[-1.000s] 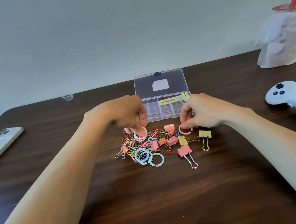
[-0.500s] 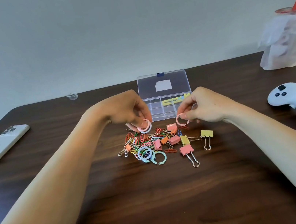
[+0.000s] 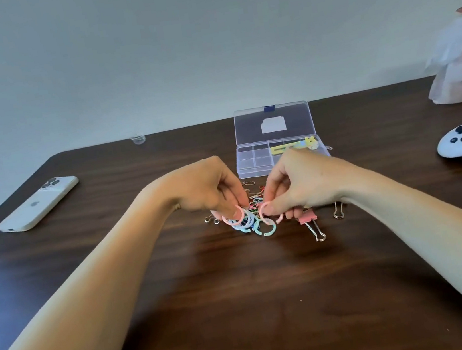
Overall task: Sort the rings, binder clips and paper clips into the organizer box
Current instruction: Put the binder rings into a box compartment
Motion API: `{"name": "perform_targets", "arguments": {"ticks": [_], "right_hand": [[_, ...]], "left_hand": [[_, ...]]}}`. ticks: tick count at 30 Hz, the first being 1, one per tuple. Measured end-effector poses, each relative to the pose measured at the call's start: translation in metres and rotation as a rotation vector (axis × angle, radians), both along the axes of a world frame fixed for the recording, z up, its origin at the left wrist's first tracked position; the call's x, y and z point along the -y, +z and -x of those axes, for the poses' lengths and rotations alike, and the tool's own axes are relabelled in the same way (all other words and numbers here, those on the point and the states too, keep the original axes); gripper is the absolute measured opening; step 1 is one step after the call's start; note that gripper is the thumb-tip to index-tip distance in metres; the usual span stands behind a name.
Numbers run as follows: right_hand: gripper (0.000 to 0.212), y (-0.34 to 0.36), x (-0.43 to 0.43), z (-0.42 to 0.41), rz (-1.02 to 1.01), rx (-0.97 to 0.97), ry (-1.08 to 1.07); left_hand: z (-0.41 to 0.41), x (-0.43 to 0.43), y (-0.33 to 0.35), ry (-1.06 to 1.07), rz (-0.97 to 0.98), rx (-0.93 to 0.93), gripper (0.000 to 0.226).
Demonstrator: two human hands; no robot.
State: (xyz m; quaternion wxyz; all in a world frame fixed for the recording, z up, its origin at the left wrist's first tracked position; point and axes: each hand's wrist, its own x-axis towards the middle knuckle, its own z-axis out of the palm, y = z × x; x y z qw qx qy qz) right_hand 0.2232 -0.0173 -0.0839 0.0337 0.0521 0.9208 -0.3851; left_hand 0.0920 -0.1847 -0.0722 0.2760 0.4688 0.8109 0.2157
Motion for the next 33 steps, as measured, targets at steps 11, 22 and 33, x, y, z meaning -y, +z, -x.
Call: {"name": "perform_targets", "arguments": {"ticks": [11,22,33], "right_hand": [[0.001,-0.006,0.017,0.004,-0.397,0.035,-0.009],[0.005,-0.004,0.02,0.002,-0.498,0.007,0.017],[0.024,-0.004,0.018,0.0,-0.563,-0.01,0.01]], "left_hand": [[-0.014,0.003,-0.007,0.0,0.028,-0.17,0.01],[-0.016,0.001,-0.009,-0.008,0.034,-0.199,0.017],[-0.019,0.005,-0.001,-0.008,0.03,-0.366,0.022]]}}
